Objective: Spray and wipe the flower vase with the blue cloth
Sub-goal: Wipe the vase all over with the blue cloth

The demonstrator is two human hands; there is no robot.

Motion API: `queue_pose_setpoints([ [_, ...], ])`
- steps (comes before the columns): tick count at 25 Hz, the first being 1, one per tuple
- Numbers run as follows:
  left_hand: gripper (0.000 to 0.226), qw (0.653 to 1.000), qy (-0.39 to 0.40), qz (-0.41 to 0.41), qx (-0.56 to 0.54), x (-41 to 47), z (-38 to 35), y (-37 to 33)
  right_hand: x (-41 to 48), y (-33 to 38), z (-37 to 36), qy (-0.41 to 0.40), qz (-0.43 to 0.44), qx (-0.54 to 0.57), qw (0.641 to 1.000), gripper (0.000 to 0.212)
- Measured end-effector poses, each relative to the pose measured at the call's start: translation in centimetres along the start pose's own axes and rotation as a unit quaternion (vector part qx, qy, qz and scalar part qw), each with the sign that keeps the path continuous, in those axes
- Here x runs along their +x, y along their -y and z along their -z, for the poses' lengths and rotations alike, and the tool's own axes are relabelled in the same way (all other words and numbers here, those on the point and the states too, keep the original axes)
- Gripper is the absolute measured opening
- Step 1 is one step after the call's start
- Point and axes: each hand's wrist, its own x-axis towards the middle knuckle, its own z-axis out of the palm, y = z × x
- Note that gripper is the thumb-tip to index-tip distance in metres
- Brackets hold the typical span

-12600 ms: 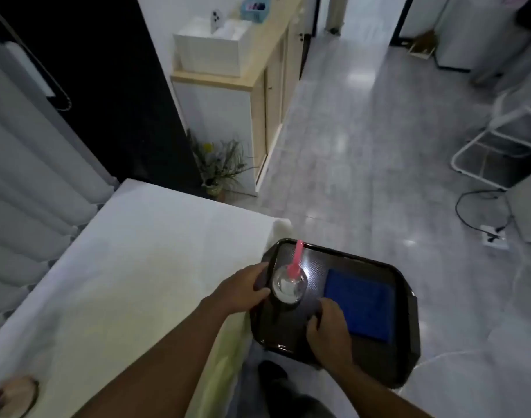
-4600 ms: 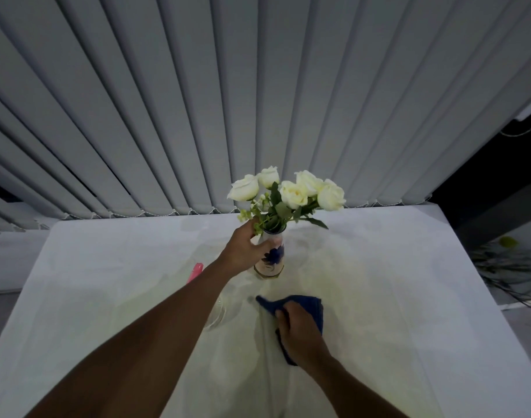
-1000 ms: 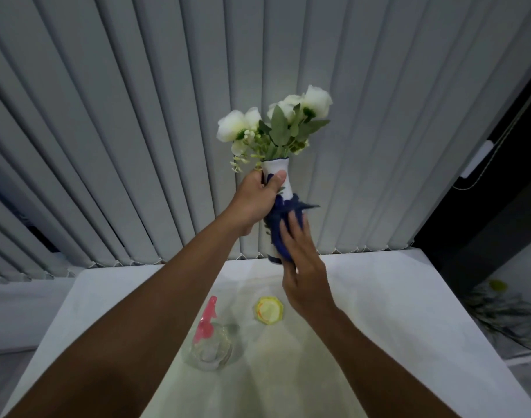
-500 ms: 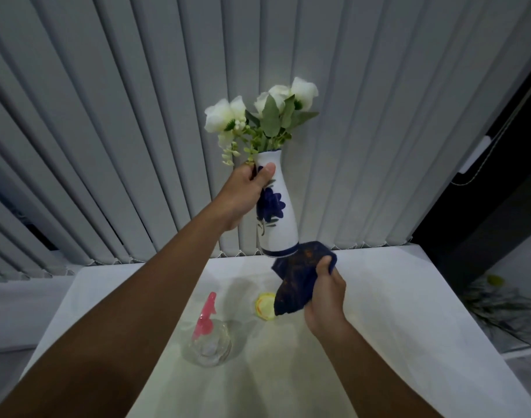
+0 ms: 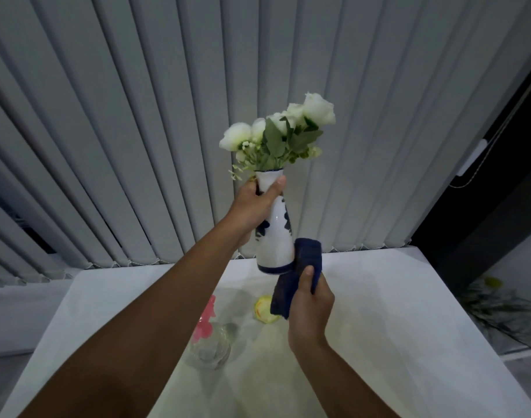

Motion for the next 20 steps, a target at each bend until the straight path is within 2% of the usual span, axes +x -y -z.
queue_pose_setpoints([
  [4, 0.03, 0.999, -0.031, 0.014, -0.014, 0.5, 1.2, 0.8, 1.7, 2.8, 1.6, -0.007, 0.046, -0.055, 0.997, 0.03],
  [6, 0.031, 0.999, -0.021, 0.016, -0.044, 0.4, 1.4, 1.3, 2.6, 5.4, 1.3, 0.018, 0.131, -0.071, 0.989, 0.031],
  [8, 0.035, 0.997, 0.004, 0.019, -0.072, 0.2, 1.1, 1.5, 3.3, 7.7, -0.1, 0.09, 0.216, -0.103, 0.967, 0.024],
  [9, 0.036, 0.996, 0.02, 0.017, -0.081, 0.1, 0.9, 1.5, 3.6, 8.5, -1.0, 0.139, 0.248, -0.126, 0.951, 0.02],
  [12, 0.028, 0.993, 0.042, 0.025, -0.11, -0.1, 0.3, 1.2, 4.7, 7.6, -2.9, 0.259, 0.335, -0.214, 0.88, 0.052],
  [15, 0.028, 0.988, 0.012, 0.04, -0.149, 0.2, 0.3, 0.9, 5.1, 3.8, -1.7, 0.281, 0.431, -0.263, 0.816, 0.063],
  [20, 0.041, 0.991, -0.003, 0.04, -0.132, 0.4, 0.9, 1.4, 4.2, -3.3, 2.7, 0.293, 0.532, -0.294, 0.738, 0.06],
])
